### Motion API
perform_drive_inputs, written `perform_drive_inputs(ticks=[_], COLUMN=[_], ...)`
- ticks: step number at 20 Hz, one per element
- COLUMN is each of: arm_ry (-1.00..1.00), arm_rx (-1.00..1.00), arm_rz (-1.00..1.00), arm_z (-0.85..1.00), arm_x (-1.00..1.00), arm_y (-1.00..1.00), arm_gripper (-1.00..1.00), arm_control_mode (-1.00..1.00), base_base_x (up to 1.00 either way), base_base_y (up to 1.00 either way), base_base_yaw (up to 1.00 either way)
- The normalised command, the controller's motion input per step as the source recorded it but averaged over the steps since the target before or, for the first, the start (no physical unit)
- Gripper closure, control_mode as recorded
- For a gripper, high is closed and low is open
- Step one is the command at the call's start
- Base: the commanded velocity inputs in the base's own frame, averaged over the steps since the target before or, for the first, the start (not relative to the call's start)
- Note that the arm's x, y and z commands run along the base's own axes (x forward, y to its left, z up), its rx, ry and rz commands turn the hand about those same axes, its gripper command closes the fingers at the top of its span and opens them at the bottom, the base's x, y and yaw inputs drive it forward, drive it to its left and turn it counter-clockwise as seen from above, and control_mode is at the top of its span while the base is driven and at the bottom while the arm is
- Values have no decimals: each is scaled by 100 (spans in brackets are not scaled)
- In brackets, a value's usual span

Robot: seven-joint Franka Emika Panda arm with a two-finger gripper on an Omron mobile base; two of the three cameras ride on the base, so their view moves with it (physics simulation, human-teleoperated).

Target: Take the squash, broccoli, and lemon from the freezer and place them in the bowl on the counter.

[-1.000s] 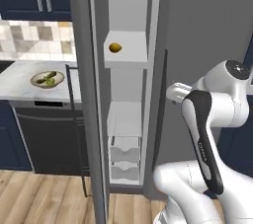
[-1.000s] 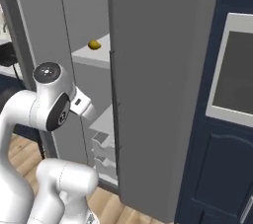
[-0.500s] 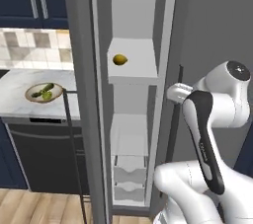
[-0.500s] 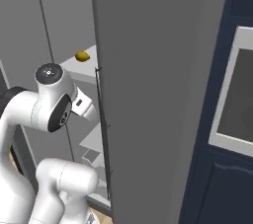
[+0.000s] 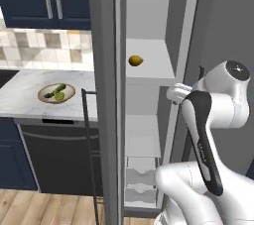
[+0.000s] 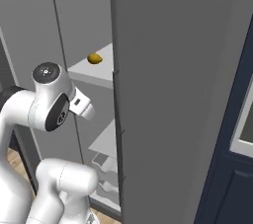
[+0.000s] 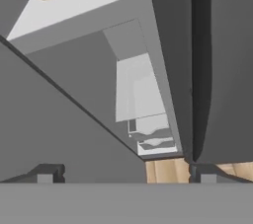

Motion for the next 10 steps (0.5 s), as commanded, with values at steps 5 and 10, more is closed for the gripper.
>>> perform_drive_inputs(ticks=[5,10], arm_ry=[0,0], arm_rx=[0,0], arm_rz=[0,0], arm_z=[0,0], arm_x=[0,0], arm_y=[0,0], arm_gripper=[-100,-100], arm_control_mode=[100,100], base_base_x=[95,41], base_base_y=[28,9], base_base_yaw=[23,38])
